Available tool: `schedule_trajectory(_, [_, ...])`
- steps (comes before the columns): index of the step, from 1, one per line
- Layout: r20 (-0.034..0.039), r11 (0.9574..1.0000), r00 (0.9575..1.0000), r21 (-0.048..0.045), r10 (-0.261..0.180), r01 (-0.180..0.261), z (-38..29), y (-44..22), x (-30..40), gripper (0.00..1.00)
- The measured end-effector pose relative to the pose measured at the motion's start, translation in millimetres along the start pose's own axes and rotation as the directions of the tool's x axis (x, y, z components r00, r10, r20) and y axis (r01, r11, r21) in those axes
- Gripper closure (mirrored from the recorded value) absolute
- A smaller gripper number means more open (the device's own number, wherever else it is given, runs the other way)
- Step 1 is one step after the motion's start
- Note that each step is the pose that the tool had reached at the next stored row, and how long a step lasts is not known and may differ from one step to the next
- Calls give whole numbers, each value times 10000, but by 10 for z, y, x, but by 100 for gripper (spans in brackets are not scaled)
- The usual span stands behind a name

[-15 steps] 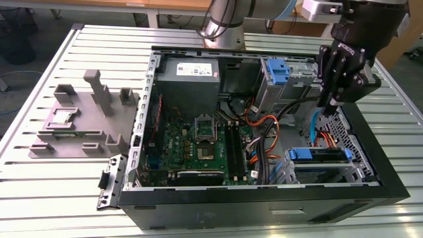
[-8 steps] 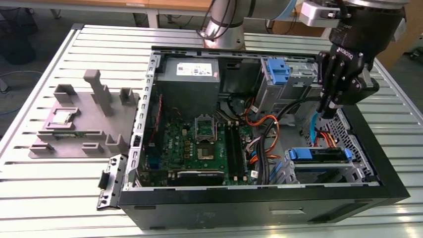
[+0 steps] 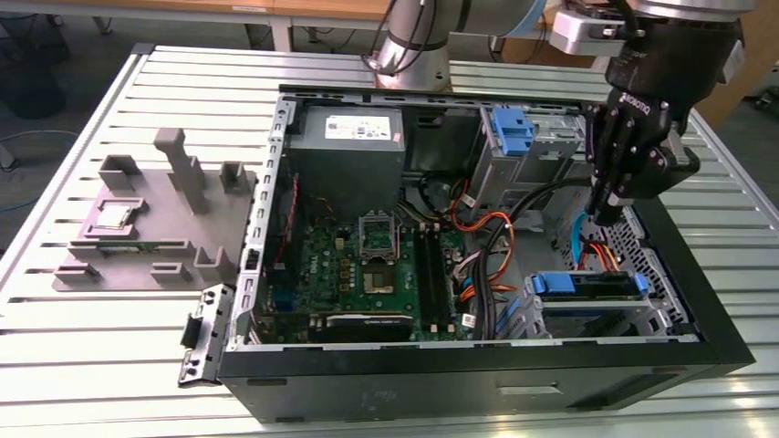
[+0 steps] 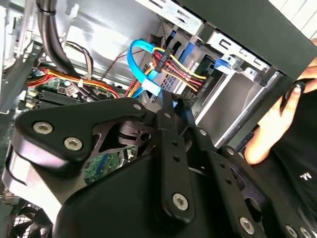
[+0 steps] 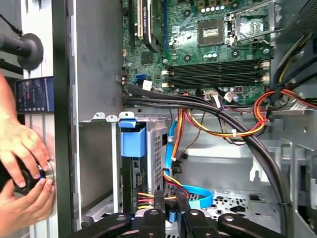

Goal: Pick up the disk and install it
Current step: 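Insert the second disk wire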

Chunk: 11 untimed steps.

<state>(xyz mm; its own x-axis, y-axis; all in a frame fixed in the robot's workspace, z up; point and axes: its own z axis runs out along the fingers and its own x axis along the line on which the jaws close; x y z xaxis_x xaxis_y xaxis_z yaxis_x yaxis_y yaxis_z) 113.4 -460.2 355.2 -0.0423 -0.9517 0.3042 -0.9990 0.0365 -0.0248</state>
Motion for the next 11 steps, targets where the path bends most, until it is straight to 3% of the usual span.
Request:
schedule_trajectory(3, [-177,10000,9998,8,-4,4,18,0,-7,78])
schedule_trajectory(4, [-241,10000,9997,11,-5,5,25,0,-10,71])
schedule_trajectory(8, [-521,10000,9986,22,-6,7,48,0,-21,73])
schedule_trajectory(9, [-530,10000,9986,22,-5,6,51,-1,-21,80])
schedule_trajectory(11, [-534,10000,9986,22,-6,7,52,-1,-22,84])
